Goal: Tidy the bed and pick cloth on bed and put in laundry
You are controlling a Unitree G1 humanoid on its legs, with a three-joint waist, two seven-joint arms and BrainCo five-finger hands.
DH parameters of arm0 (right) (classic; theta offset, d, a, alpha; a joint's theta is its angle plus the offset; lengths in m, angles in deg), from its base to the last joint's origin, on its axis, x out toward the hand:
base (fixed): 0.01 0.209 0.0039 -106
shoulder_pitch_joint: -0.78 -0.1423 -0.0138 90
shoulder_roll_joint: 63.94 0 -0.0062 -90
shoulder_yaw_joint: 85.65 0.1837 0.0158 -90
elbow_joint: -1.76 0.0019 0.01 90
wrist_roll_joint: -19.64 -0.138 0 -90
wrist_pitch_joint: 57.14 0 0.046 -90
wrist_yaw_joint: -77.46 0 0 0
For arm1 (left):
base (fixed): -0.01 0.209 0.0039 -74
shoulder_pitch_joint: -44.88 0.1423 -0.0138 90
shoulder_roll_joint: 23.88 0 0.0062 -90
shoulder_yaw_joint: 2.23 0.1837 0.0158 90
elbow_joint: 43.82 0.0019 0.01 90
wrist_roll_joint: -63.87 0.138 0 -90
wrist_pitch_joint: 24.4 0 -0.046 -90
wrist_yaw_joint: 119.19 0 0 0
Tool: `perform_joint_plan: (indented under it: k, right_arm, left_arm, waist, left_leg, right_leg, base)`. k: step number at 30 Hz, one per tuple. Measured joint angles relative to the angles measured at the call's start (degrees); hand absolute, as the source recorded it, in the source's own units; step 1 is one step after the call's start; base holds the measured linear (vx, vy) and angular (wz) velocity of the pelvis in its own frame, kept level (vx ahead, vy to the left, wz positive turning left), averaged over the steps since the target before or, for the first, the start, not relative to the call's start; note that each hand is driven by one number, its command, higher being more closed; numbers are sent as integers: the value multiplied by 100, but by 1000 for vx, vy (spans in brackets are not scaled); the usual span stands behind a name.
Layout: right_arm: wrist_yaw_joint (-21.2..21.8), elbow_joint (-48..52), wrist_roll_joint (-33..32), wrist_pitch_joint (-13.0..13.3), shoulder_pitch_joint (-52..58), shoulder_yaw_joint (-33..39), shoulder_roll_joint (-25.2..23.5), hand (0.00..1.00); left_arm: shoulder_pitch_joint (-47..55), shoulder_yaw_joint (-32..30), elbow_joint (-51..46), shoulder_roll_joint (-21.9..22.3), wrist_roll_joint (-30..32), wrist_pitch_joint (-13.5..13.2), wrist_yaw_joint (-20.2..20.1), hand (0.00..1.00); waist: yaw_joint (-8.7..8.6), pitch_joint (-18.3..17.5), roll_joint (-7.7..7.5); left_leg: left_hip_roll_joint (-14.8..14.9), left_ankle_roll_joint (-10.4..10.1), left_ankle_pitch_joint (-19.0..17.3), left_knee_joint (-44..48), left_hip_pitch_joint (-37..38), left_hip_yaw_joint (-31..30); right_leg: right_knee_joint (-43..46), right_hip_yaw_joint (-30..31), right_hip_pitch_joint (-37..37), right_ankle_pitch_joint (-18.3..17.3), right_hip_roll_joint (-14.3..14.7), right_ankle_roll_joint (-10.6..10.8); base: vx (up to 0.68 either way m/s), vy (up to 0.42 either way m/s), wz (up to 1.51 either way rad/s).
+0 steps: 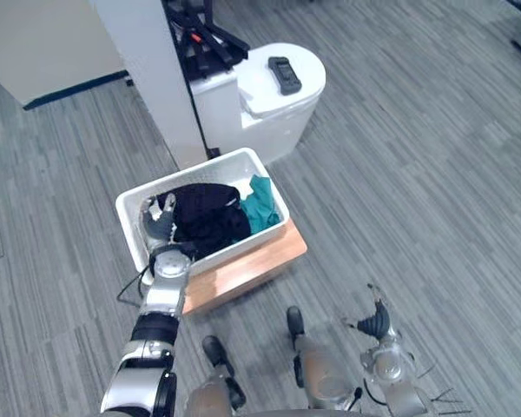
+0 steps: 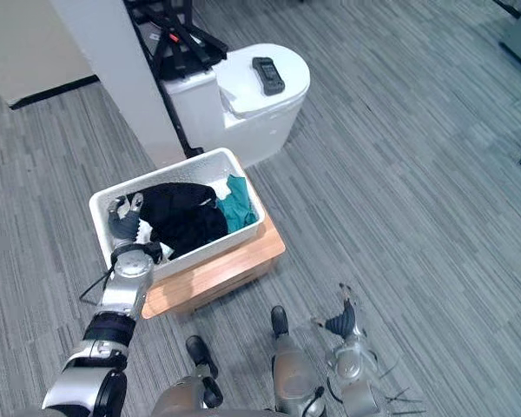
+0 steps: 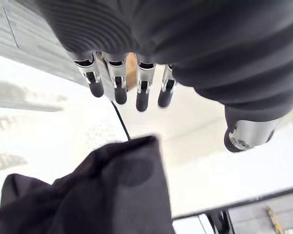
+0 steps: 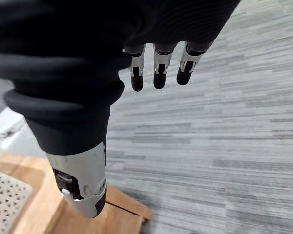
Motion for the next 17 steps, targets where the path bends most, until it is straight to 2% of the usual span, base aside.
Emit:
perform_joint_plan:
  k: [2, 6, 7, 11, 13, 16, 17]
  right_arm:
    - [40, -263, -7, -8, -2, 138, -66, 0]
    - [81, -865, -150, -90, 46, 414, -377, 0]
    - [110, -931, -231, -130, 71, 508, -488, 0]
    - [149, -1108, -398, -172, 59, 797, -670, 0]
    - [153, -1200, -500, -179, 70, 921, -763, 0]
    - [167, -1438, -642, -188, 55, 1147, -797, 0]
    - [181, -1533, -694, -188, 26, 1211, -798, 0]
  left_arm:
    - [452, -148, 1, 92, -14, -4, -55, 0]
    - [1466, -265, 173, 441, -296, -152, -248, 0]
    - [1699, -379, 412, 597, -427, -187, -355, 0]
    - [2398, -919, 1499, 1116, -677, -195, -695, 0]
    - [2548, -1258, 1916, 1306, -880, -121, -861, 0]
    - [2570, -1502, 2361, 1328, -1086, -106, -1031, 0]
    - [2570, -1587, 2459, 1332, -1113, -110, -1124, 0]
  waist:
    - [34, -138, 52]
    - [363, -369, 65]
    - [473, -430, 64]
    - [663, -611, 4]
    - [765, -685, -22]
    - [931, -772, -8]
    - [936, -800, -3]
  left_leg:
    - [-7, 13, -27, 0, 73, -57]
    - [-4, -2, -157, 0, 288, -104]
    - [-4, 8, -192, 0, 350, -106]
    - [-20, 8, -296, 0, 541, -74]
    - [-25, 6, -350, 0, 621, -14]
    - [-38, -4, -419, 0, 721, 13]
    - [-47, -3, -437, -1, 758, 13]
  right_leg:
    - [-9, -48, 121, -63, -21, 15]
    - [-21, -169, 435, -182, -37, 31]
    - [-36, -218, 512, -207, -45, 34]
    - [-71, -307, 736, -291, -82, 49]
    - [-72, -306, 796, -323, -100, 61]
    - [-80, -320, 892, -364, -114, 60]
    - [-82, -342, 938, -389, -125, 59]
  base:
    - [84, 7, 18]
    - [64, 8, 11]
    - [73, 10, 8]
    - [66, 15, 4]
    - [63, 20, -4]
    - [59, 16, -2]
    - [47, 13, 3]
